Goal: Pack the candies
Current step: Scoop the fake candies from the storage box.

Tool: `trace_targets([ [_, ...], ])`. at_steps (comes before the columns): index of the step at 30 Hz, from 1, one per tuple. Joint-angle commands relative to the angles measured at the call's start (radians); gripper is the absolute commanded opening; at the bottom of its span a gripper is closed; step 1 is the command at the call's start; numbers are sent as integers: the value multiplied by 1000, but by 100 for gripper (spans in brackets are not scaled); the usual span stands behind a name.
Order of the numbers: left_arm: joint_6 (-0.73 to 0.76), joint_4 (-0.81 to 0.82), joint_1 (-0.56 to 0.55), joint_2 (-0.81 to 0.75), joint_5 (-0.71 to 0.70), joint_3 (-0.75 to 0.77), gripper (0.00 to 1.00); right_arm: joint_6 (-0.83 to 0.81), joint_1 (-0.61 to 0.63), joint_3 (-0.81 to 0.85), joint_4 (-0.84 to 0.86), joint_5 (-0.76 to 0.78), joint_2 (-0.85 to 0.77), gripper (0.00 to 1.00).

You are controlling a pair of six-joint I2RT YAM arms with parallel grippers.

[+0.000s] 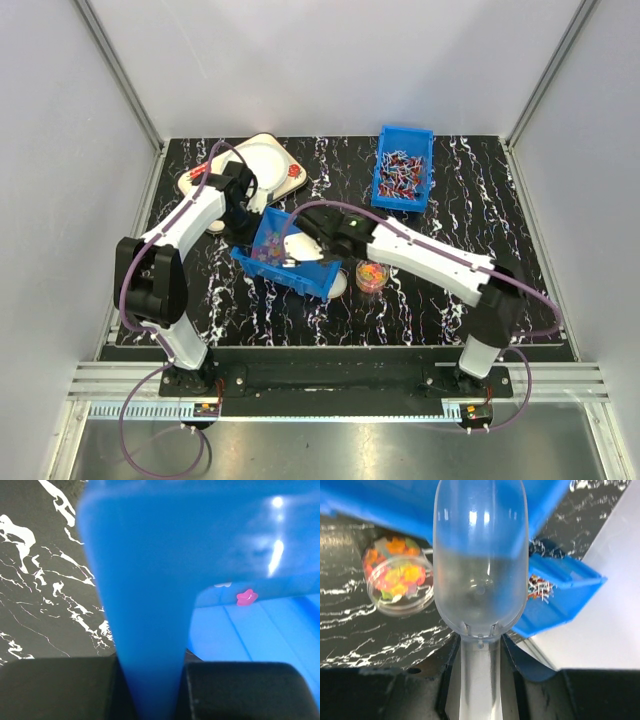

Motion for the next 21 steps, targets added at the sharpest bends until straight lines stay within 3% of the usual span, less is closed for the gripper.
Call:
trace_targets([
  [1, -8, 26, -1, -39, 31, 36, 0, -37, 38, 111, 8, 73, 94, 0],
  [14, -9, 26, -5, -49, 21, 36, 0, 11, 83, 363, -56, 110, 444, 0],
  [21, -8, 27, -5, -49, 24, 36, 0, 32, 98, 418, -23, -74, 496, 0],
])
